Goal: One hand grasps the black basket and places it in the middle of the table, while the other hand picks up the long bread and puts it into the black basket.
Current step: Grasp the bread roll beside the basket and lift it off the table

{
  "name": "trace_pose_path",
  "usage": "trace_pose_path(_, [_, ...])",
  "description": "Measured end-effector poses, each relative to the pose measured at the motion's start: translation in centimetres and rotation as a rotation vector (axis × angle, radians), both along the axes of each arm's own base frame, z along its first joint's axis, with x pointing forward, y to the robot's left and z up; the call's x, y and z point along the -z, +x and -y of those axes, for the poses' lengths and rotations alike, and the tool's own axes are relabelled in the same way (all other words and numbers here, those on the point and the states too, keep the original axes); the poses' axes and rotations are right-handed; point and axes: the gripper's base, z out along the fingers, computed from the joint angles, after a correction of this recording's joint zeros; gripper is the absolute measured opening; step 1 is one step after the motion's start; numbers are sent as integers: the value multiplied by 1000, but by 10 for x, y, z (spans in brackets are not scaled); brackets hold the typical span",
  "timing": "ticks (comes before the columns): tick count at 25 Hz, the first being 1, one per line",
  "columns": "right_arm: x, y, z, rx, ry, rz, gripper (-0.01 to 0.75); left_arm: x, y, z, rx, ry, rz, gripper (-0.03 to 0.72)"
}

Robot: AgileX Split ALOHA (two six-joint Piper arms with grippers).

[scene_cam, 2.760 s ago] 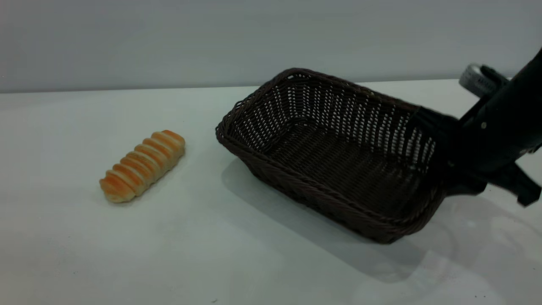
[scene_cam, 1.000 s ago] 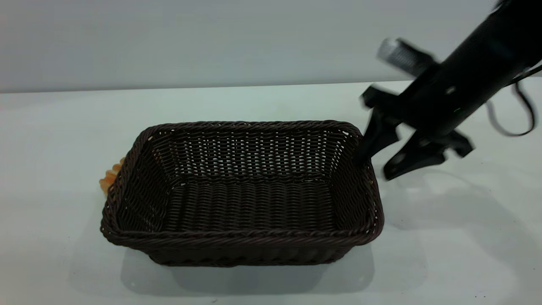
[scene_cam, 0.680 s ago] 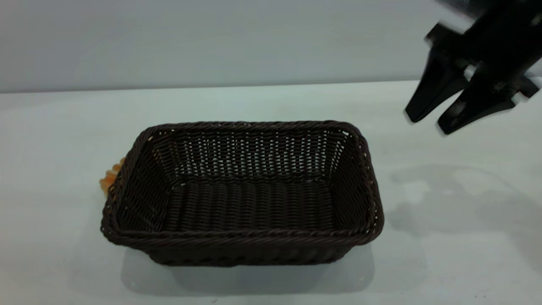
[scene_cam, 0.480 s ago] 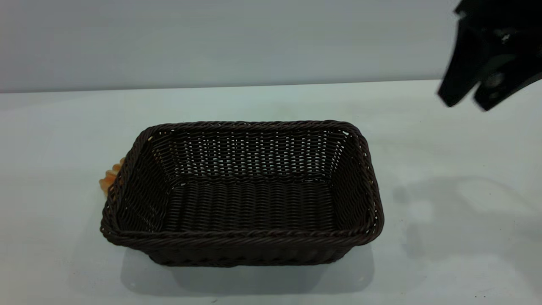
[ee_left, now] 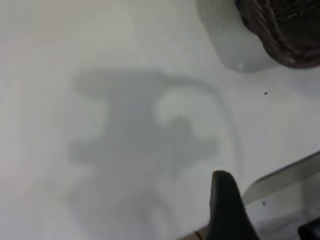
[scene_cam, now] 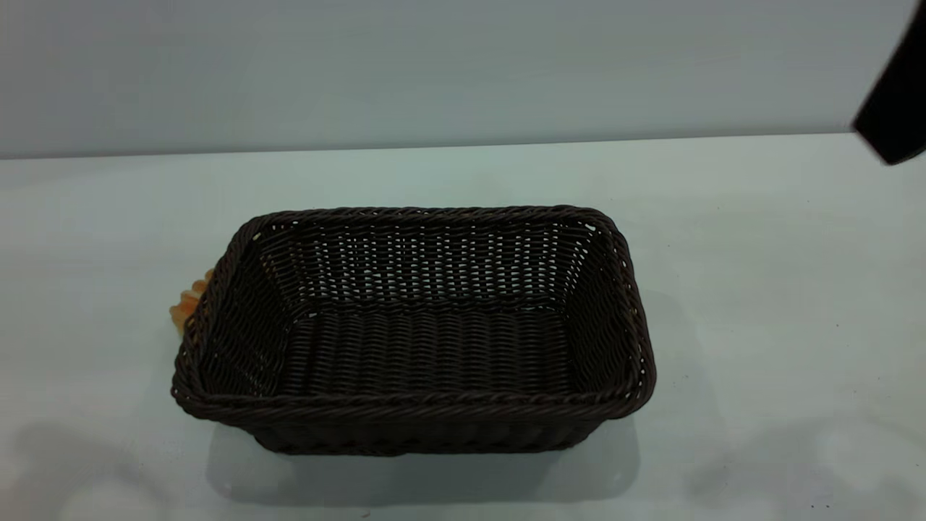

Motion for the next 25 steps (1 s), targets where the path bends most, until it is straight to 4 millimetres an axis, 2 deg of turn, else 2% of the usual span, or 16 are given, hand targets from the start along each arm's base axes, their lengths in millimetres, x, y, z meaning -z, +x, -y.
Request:
trace_pose_path(7, [-18, -34, 12, -28, -6, 29, 510, 35, 65, 1, 117, 15, -70, 477])
trace_pose_path(12, [-26, -50, 19, -28, -22, 47, 510, 55, 100, -3, 253, 84, -54, 477])
trace_pose_path(18, [-32, -61, 26, -3, -40, 58, 510, 88, 127, -2, 496, 106, -23, 477])
trace_pose_path(25, [-32, -63, 28, 26, -34, 40, 510, 126, 153, -1, 628, 132, 57, 477])
